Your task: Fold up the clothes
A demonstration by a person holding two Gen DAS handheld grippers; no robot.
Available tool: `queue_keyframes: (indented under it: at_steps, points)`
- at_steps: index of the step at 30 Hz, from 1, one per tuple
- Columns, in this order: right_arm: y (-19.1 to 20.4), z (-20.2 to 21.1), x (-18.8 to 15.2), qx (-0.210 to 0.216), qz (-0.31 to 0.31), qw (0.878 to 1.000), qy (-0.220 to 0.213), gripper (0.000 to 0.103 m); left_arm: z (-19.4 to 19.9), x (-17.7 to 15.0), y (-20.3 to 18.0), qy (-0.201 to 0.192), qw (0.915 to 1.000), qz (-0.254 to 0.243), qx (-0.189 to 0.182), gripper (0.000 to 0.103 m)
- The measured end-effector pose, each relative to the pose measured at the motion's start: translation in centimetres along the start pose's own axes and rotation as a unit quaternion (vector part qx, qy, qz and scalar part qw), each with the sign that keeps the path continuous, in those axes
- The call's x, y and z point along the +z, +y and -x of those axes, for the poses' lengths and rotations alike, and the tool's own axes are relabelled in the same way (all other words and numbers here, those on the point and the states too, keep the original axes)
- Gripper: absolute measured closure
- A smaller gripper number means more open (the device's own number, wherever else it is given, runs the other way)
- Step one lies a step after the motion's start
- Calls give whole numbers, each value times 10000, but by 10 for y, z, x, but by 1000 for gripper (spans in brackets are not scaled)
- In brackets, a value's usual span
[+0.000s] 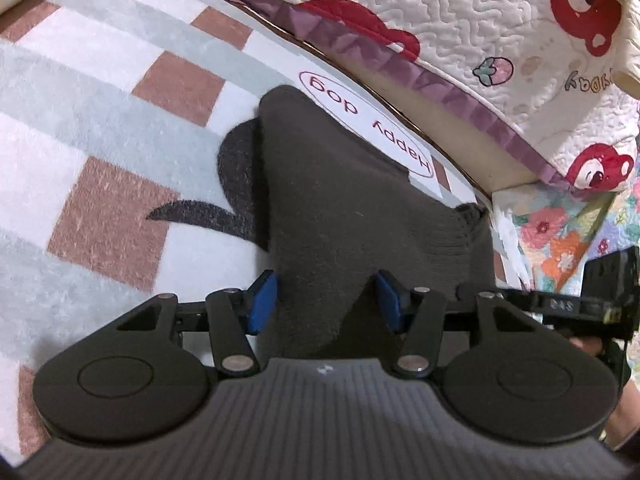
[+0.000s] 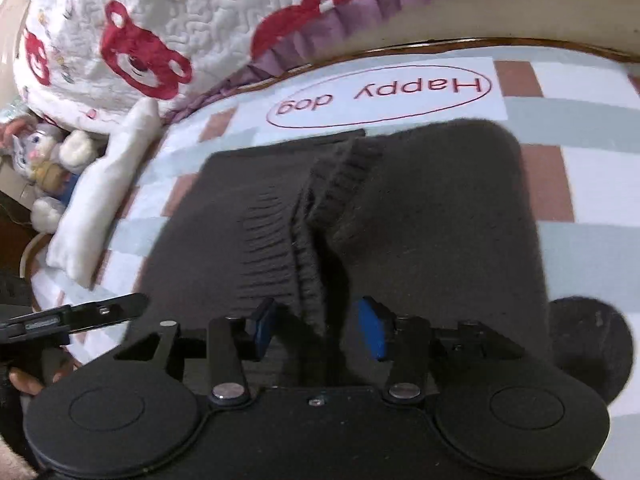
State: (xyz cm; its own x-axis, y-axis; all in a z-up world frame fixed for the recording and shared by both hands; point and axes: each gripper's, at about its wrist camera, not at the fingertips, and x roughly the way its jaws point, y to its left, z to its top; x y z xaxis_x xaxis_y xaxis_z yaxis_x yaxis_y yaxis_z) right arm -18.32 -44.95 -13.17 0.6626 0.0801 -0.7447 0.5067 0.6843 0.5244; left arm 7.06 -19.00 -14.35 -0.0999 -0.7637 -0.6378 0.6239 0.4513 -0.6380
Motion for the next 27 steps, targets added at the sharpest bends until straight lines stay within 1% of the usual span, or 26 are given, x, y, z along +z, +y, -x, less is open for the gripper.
queue_keyframes:
  at_steps: [1,3,4,5,6,7,8,10,11,12,13,14,15,16,18,19,20,21,22,24,27]
  points:
    - [-3,-1,-3,182,-110,9998,-16,51,-1,1,0,-14,10000,-28,-10,49]
    - [2,0,-1,465,57,9989,-56,52,-3,5,-2,-33,9999,-98,-15,49]
    - [5,1,0,603,154,9980,-77,57,-4,7,-4,-31,9999,-147,10,49]
    - [8,1,1,741,252,9969,-97,68,-5,8,-4,-31,9998,-180,31,49]
    - [11,2,2,879,349,9954,-117,75,-4,9,-3,-39,9999,-156,31,48]
    - [14,2,3,1017,446,9937,-138,90,-2,9,0,-49,9999,-106,21,50]
    - [17,3,4,1154,543,9917,-158,90,0,9,2,-60,10000,-56,11,50]
    - [27,4,12,1200,799,9894,-173,90,4,9,7,-81,10000,44,-9,50]
    - [31,0,16,1137,863,9897,-137,87,4,8,8,-77,9999,65,-14,50]
    - [34,-4,21,1061,916,9901,-94,86,4,8,9,-64,10000,70,-16,50]
    - [36,-5,21,1099,863,9901,-147,84,3,8,9,-39,10000,67,-47,50]
    - [37,-5,21,1155,793,9899,-214,75,1,8,8,-11,9999,63,-79,50]
    - [39,-5,21,1211,724,9896,-281,69,-1,7,7,16,9999,59,-105,50]
    - [40,-5,21,1266,654,9892,-349,56,-3,7,5,31,9999,34,-91,50]
    - [42,-6,20,1377,514,9880,-483,54,-4,7,5,40,10000,21,-66,49]
    - [44,-6,20,1432,444,9872,-550,55,-4,7,6,41,9999,57,-79,49]
    - [45,-6,20,1487,374,9862,-617,57,-3,8,8,29,9999,131,-73,49]
    - [46,-7,20,1542,304,9852,-684,65,-2,8,9,8,9998,216,-50,49]
    - [48,-7,20,1596,234,9840,-751,94,-1,9,11,-12,9995,301,-27,51]
    - [50,-7,19,1704,94,9813,-885,93,3,9,8,-73,9995,303,-29,54]
    - [54,-8,19,1865,-117,9764,-1084,93,8,9,-2,-160,9998,103,-13,54]
